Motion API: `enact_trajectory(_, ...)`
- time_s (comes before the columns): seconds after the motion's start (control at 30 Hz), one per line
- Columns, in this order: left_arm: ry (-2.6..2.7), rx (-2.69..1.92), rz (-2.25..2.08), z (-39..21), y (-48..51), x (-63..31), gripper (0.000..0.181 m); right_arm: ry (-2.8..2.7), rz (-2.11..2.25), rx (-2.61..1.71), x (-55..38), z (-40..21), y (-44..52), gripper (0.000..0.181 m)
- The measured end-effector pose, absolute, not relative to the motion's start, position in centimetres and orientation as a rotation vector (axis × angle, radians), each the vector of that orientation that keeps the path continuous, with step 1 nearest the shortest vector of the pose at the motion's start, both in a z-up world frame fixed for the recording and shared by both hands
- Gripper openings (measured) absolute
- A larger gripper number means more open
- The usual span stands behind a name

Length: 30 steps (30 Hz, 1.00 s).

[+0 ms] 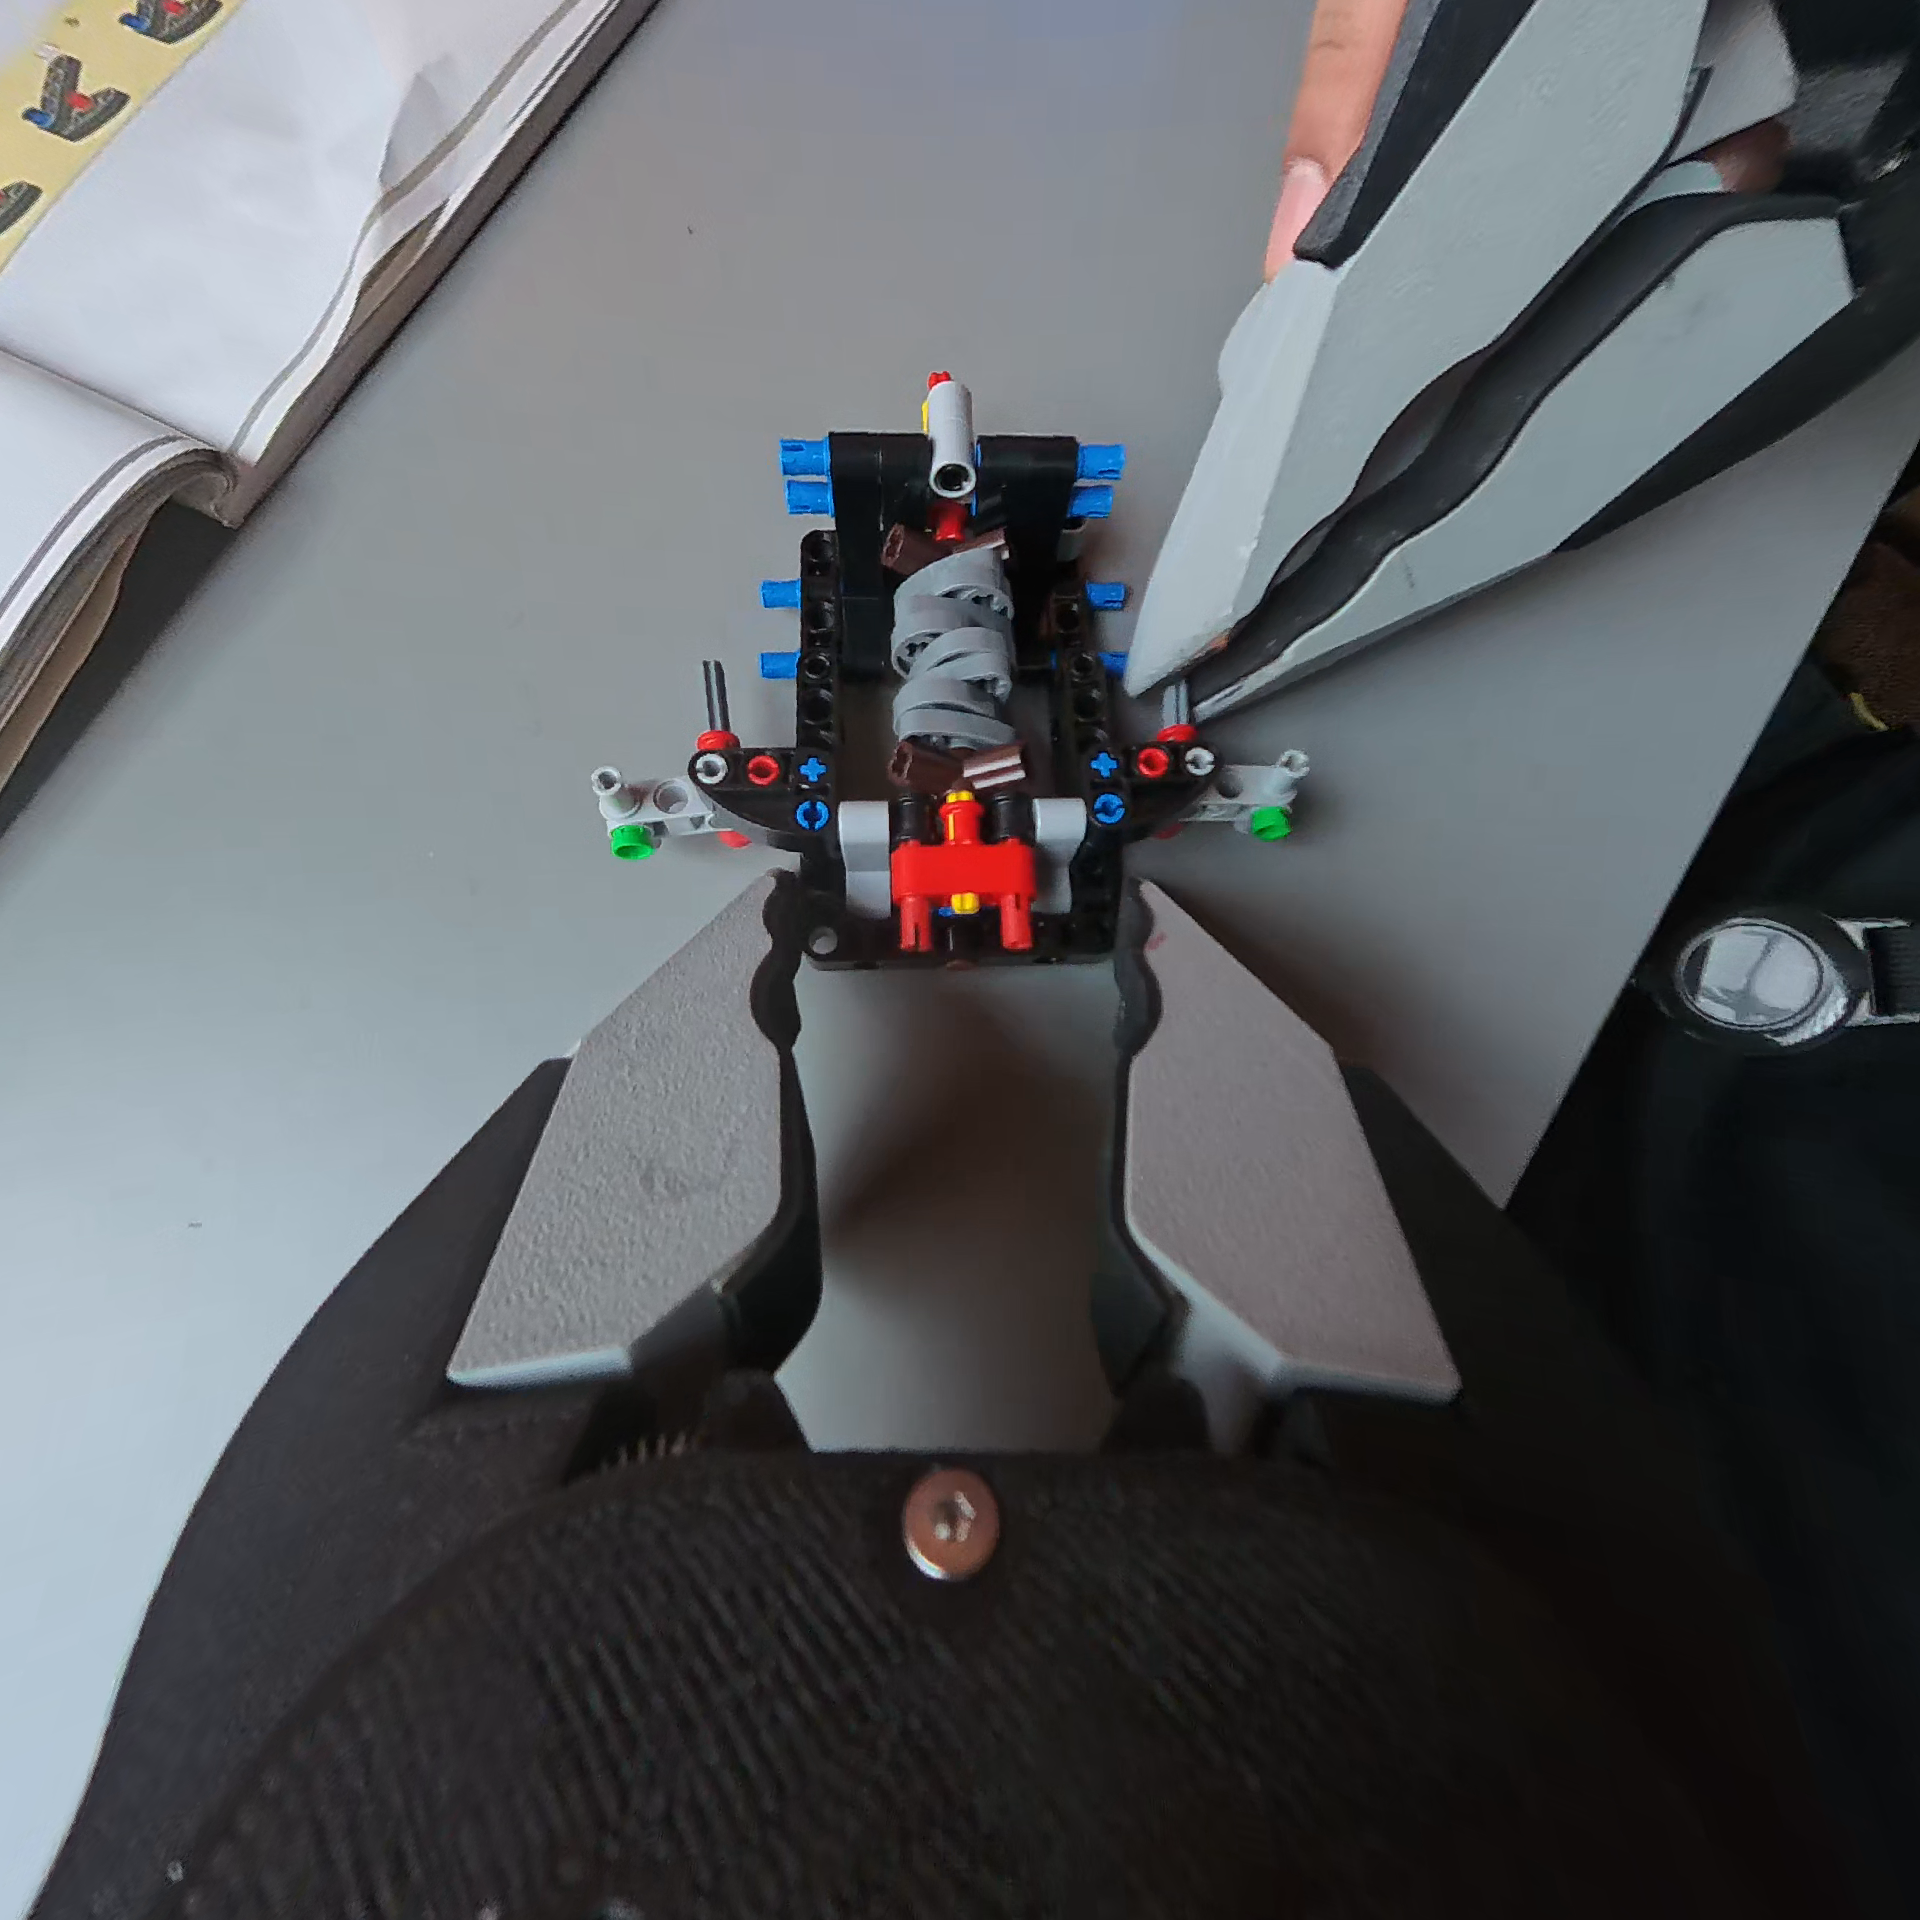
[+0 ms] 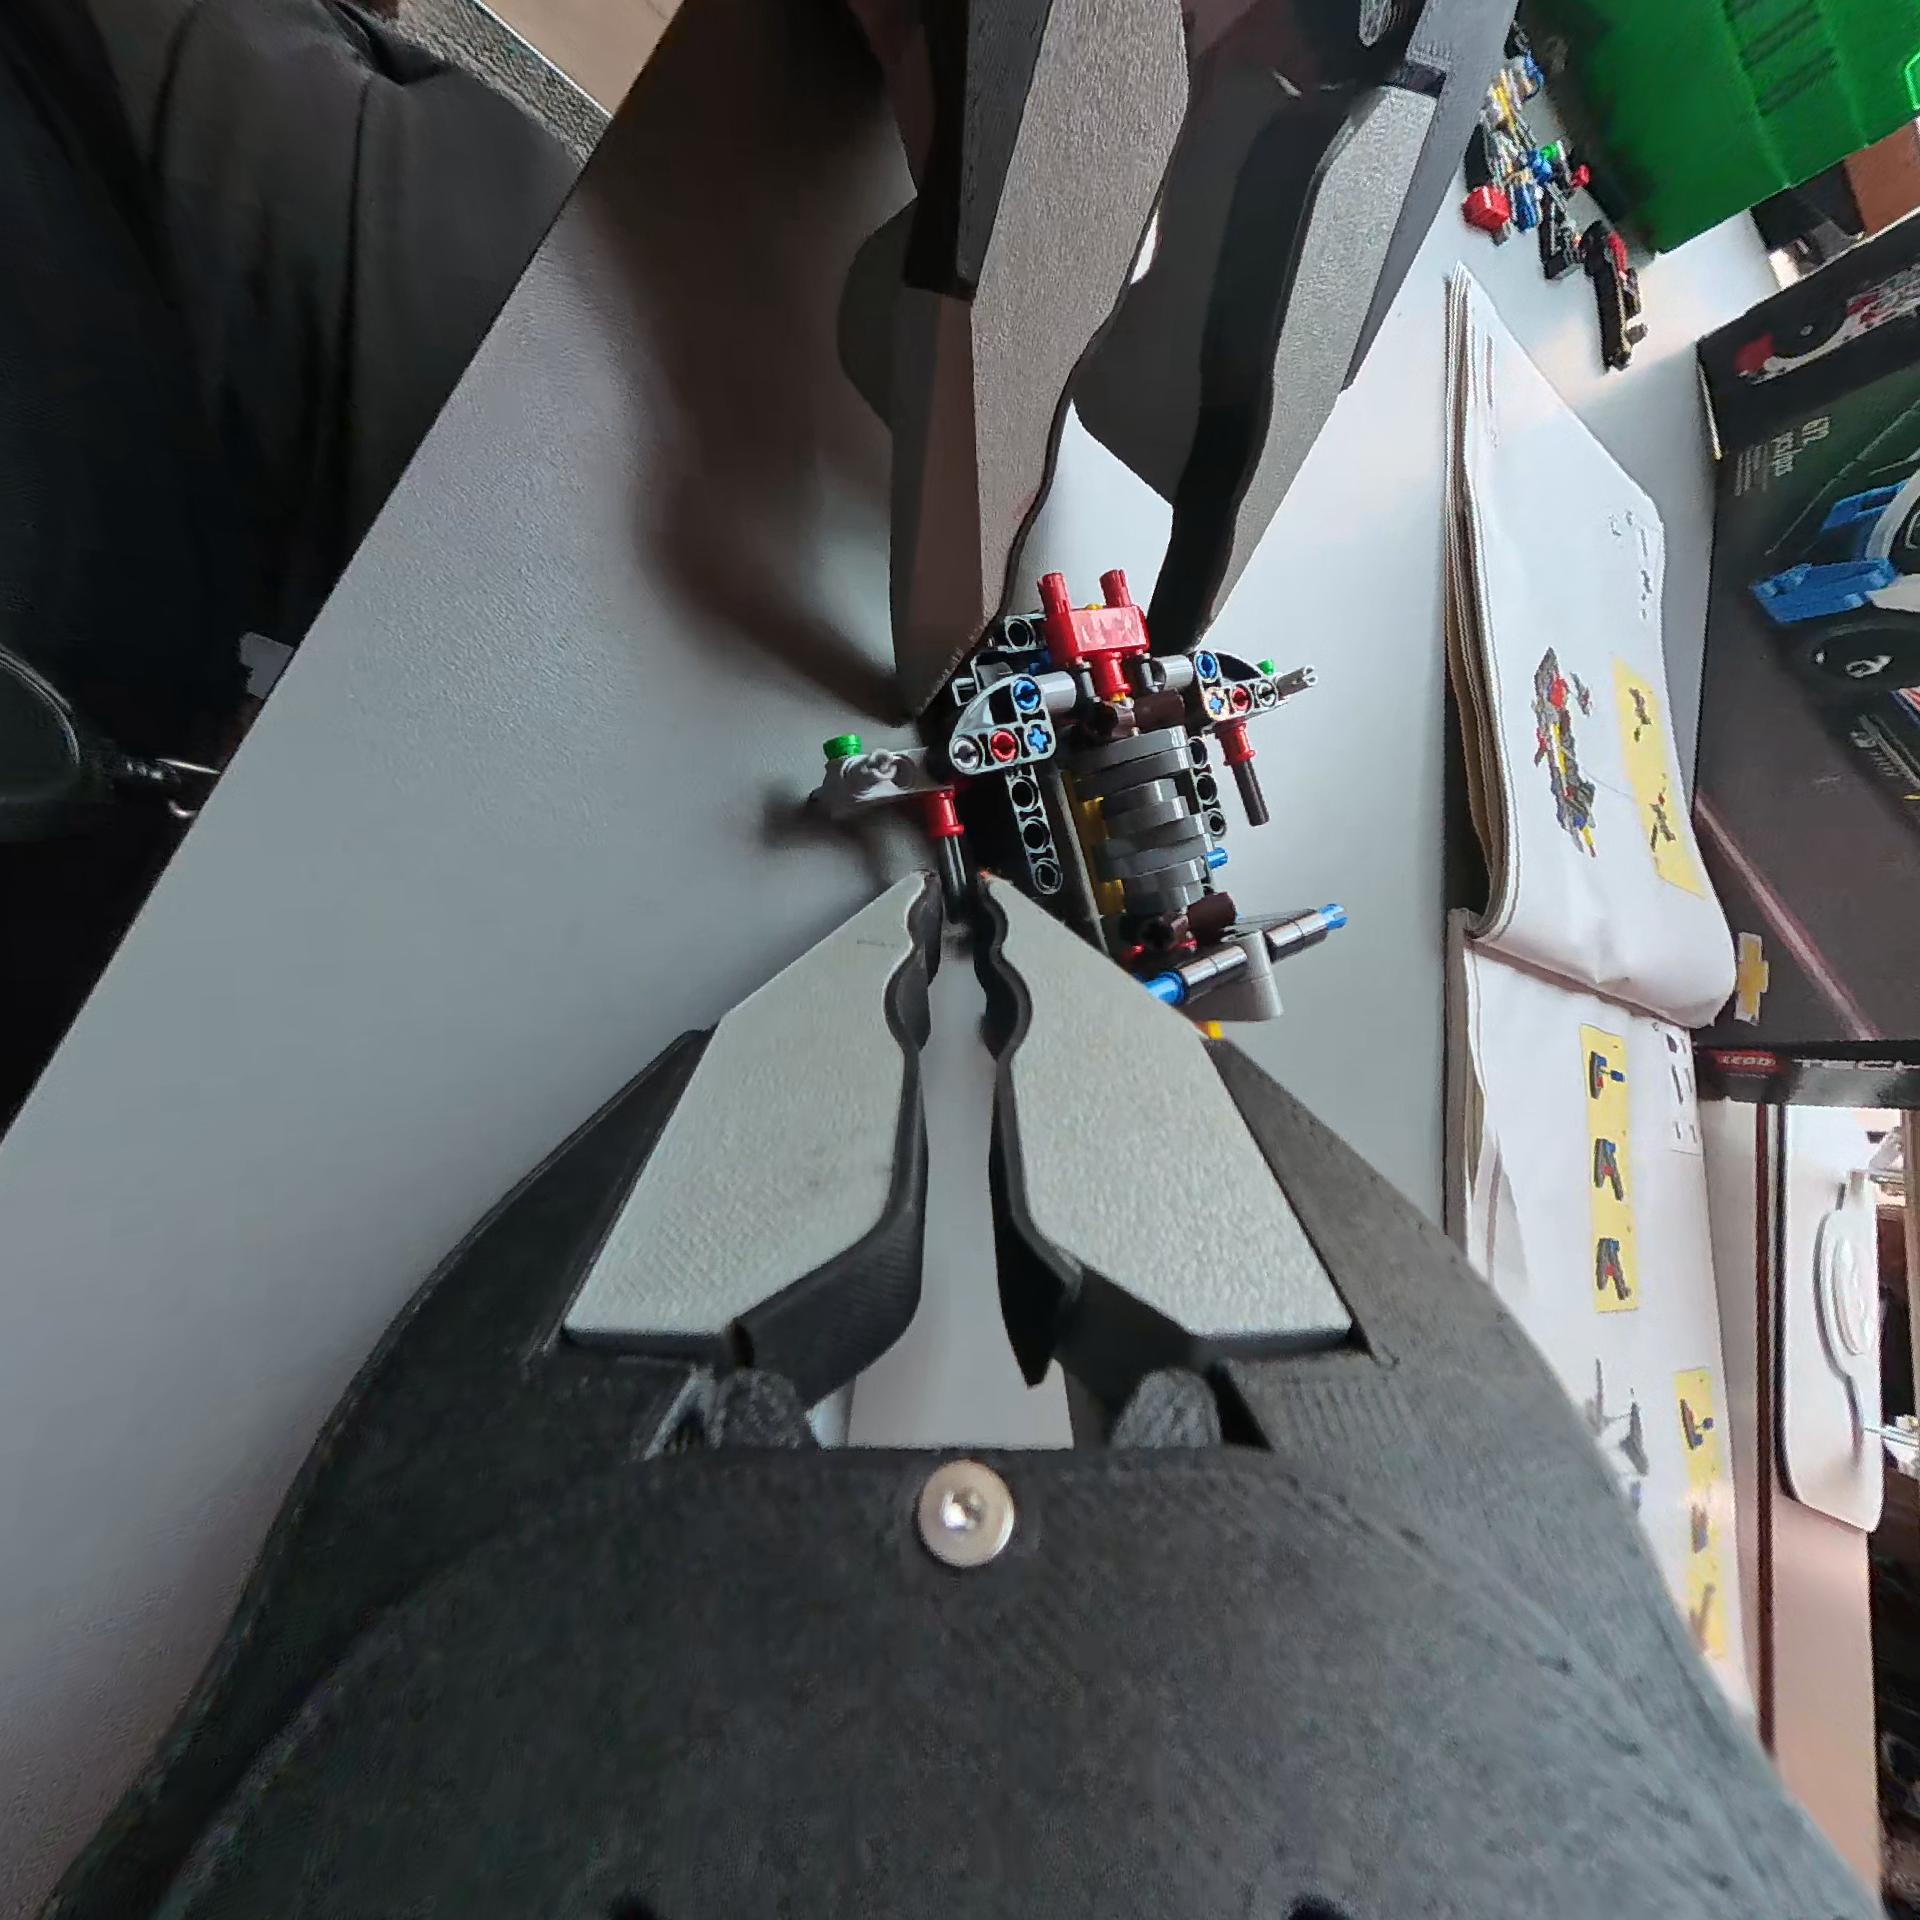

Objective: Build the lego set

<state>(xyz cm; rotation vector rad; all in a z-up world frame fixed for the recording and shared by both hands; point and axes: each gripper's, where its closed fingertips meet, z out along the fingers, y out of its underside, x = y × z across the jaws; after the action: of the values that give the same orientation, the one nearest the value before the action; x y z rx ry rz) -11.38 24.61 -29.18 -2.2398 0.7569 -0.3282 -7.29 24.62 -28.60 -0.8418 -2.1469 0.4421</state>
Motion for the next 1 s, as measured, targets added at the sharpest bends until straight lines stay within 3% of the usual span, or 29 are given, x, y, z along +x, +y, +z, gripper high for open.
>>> enact_trajectory(1.0,0.672,-2.259,-0.294,-29.2,25.2,-12.4,0.058,-2.113,0.482,-0.865,-6.0,-28.2,24.8,0.000)
